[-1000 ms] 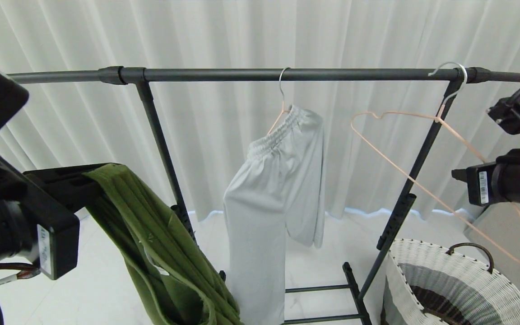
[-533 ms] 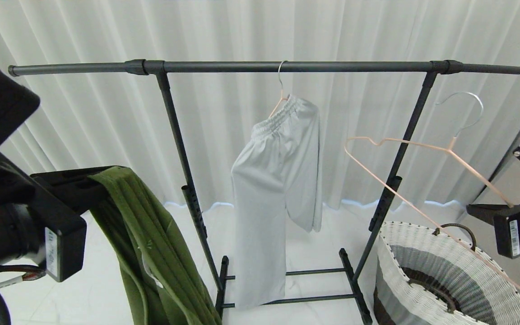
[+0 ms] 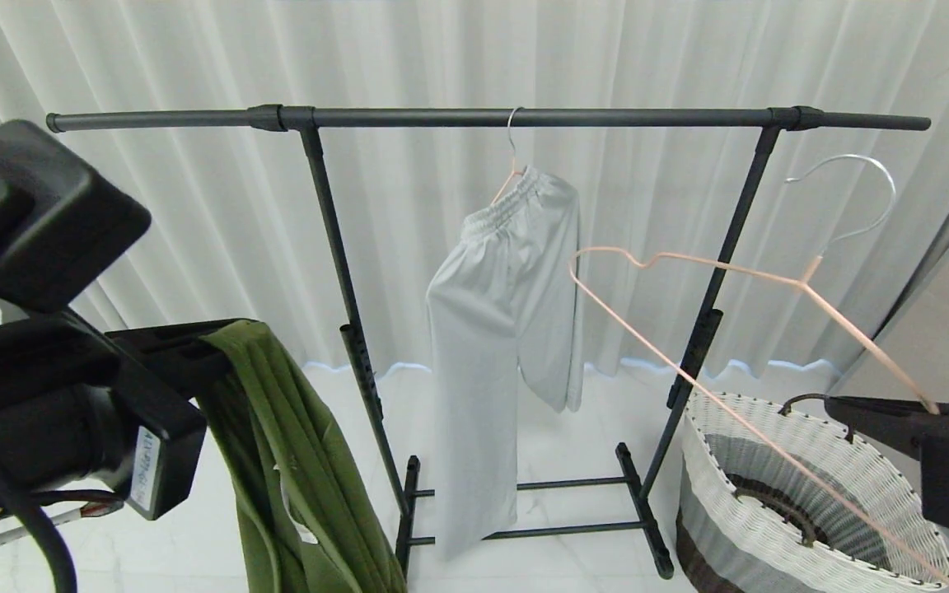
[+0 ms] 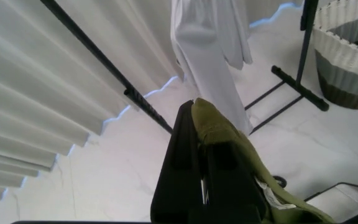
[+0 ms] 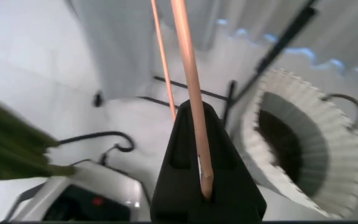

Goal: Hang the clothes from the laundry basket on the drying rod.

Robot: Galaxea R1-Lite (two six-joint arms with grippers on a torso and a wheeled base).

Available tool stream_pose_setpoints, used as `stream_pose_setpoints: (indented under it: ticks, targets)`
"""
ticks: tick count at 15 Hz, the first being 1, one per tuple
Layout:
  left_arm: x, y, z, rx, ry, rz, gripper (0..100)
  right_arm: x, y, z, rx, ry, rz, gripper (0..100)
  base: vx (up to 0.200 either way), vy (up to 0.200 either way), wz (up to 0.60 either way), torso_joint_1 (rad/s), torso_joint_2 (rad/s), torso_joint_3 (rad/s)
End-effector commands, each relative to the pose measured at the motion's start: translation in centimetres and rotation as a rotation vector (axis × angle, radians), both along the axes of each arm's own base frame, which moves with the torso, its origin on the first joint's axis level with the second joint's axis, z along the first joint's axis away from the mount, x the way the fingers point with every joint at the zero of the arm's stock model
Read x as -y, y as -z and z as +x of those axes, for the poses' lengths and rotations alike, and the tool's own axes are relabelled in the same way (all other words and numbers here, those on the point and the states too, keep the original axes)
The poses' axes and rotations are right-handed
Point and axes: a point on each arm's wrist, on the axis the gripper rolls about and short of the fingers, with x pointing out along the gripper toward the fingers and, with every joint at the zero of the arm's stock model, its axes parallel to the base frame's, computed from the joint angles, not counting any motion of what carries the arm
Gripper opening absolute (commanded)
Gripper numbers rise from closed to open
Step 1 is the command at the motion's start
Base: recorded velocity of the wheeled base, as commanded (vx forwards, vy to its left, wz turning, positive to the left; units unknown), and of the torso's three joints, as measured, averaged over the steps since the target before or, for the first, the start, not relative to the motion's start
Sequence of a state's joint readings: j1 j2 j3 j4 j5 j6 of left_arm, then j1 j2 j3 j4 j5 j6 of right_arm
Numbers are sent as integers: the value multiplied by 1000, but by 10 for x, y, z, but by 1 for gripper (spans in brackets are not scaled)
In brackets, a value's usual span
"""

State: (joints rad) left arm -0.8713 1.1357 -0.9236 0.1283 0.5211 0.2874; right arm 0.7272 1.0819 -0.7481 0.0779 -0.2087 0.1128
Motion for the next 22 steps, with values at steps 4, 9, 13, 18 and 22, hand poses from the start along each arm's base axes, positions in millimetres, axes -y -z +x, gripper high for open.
stream_pose_setpoints:
  ticks: [4,9,13,18,22]
  targets:
    - [32,25,57,-125,-170,47,0,-16,0,-39,-51,-250,103,0,0,0,0,0,0,0]
    - [64,16,97,-138,-265,-91,0,-22,14,-57,-93,-393,79,0,0,0,0,0,0,0]
    - [69,7,102,-118,-267,-121,0,-25,15,-61,-99,-432,73,0,0,0,0,0,0,0]
    - [74,-8,99,-85,-241,-163,0,-40,21,-54,-129,-409,69,0,0,0,0,0,0,0]
    - [76,-12,96,-79,-228,-173,0,-55,20,-36,-101,-336,110,0,0,0,0,0,0,0]
